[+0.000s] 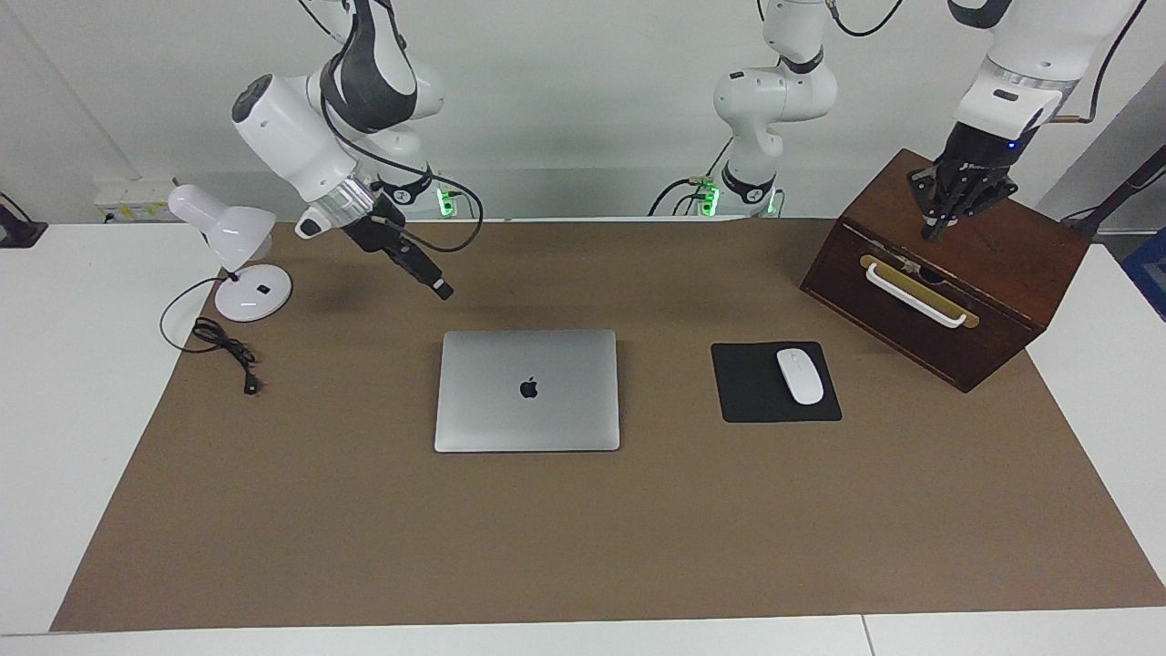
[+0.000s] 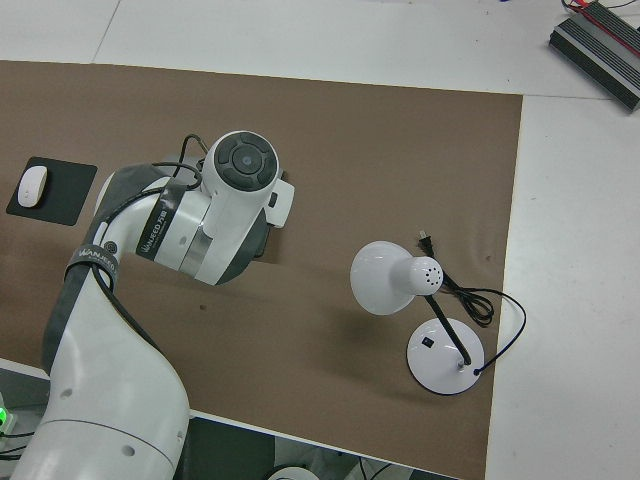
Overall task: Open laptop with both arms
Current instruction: 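Move the right gripper toward the laptop while the left gripper advances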
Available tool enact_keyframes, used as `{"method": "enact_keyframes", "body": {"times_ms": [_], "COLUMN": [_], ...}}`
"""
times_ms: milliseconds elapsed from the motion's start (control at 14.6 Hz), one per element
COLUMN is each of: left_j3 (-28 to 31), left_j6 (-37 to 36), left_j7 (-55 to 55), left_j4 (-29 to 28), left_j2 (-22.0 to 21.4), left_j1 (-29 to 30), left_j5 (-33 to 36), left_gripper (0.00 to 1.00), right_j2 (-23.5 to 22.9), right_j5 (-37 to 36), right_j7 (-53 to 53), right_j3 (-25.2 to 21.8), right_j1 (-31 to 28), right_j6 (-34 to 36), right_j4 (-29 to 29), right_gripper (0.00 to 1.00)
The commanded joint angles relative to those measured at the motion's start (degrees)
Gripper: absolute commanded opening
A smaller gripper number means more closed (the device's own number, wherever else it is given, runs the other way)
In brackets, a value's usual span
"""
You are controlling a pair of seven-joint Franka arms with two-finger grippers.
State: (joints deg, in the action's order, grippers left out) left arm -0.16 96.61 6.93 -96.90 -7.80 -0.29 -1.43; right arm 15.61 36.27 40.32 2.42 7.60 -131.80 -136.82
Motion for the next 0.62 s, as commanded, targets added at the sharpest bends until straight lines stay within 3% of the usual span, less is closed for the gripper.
{"method": "enact_keyframes", "body": {"times_ms": [0,273,547], "left_j3": [0.24,-0.11,-0.11], "left_j6": [1.74,8.56,19.99], "left_j7": [0.72,1.86,1.86], "left_j4": [-4.17,-11.62,-23.13], "left_j2": [-2.3,-5.46,-10.74], "left_j1": [-2.34,-3.22,-6.12], "left_j5": [0.9,-2.07,-4.11], "left_gripper": [0.0,0.0,0.0], "right_j2": [6.96,9.53,5.85], "right_j5": [1.53,2.83,13.46], "right_j7": [4.67,7.48,8.72], "right_j3": [-0.05,0.3,0.74], "right_j1": [4.77,6.89,17.34], "right_j6": [-8.97,-13.63,-28.22], "right_j4": [-10.89,-16.18,-19.27], "right_gripper": [1.0,1.0,1.0]}}
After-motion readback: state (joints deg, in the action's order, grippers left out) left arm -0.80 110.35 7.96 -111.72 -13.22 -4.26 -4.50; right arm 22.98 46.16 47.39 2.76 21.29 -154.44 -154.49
